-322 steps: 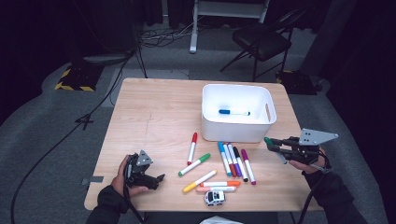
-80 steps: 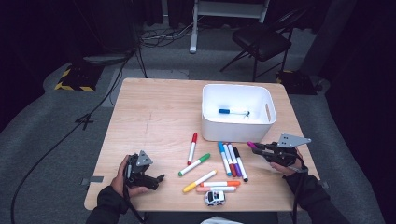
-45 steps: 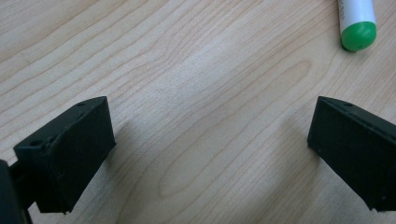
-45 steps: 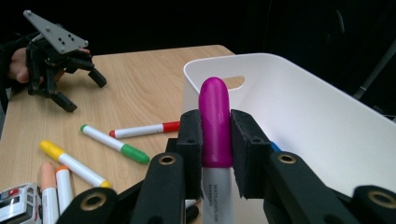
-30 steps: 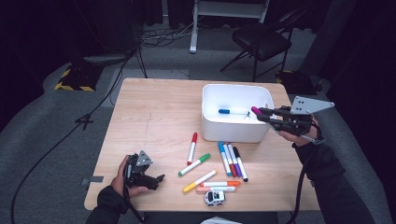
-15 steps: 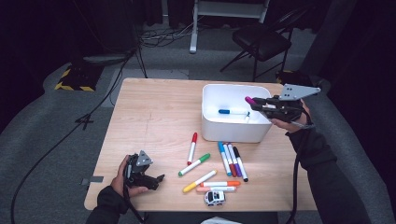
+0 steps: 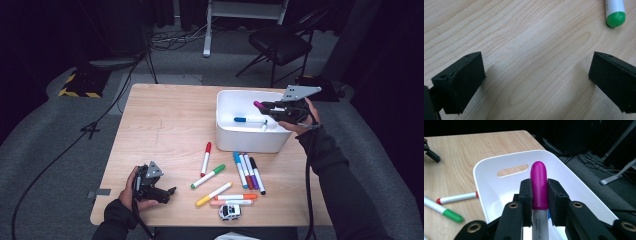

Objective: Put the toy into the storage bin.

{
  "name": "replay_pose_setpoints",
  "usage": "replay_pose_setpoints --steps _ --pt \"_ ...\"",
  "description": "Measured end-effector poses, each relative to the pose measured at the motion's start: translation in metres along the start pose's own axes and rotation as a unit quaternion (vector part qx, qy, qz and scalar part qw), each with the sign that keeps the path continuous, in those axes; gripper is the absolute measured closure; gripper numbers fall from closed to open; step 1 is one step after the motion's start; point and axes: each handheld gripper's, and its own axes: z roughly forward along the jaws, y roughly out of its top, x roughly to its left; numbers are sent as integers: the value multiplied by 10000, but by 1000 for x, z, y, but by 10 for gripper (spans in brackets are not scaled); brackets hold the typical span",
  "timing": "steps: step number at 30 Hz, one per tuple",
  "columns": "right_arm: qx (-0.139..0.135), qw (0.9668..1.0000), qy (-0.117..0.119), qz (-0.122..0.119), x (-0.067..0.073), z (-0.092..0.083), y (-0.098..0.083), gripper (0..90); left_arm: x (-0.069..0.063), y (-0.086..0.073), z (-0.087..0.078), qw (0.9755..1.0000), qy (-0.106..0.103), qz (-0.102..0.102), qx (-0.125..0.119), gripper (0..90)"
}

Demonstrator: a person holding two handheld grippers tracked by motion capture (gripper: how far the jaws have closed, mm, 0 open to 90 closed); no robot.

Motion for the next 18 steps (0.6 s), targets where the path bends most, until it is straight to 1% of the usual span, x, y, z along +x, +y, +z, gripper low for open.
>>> replay_pose_setpoints --steps 2,3,6,11,14,18 --pt "58 10000 7 10 -2 5 -2 754 0 0 0 10000 -6 2 -5 8" --pt "123 9999 -28 16 -3 7 -3 754 0 0 0 10000 -4 1 -7 9" --pt "263 9996 -33 39 -5 13 -7 754 0 0 0 10000 -2 3 -9 9" --pt "401 9992 -32 47 -6 16 -12 754 0 0 0 10000 0 4 -10 9" --pt "506 9987 -6 42 -6 17 -17 754 0 0 0 10000 -2 5 -8 9" --pt "582 9983 40 52 -5 17 -25 753 0 0 0 10000 -5 2 -8 9"
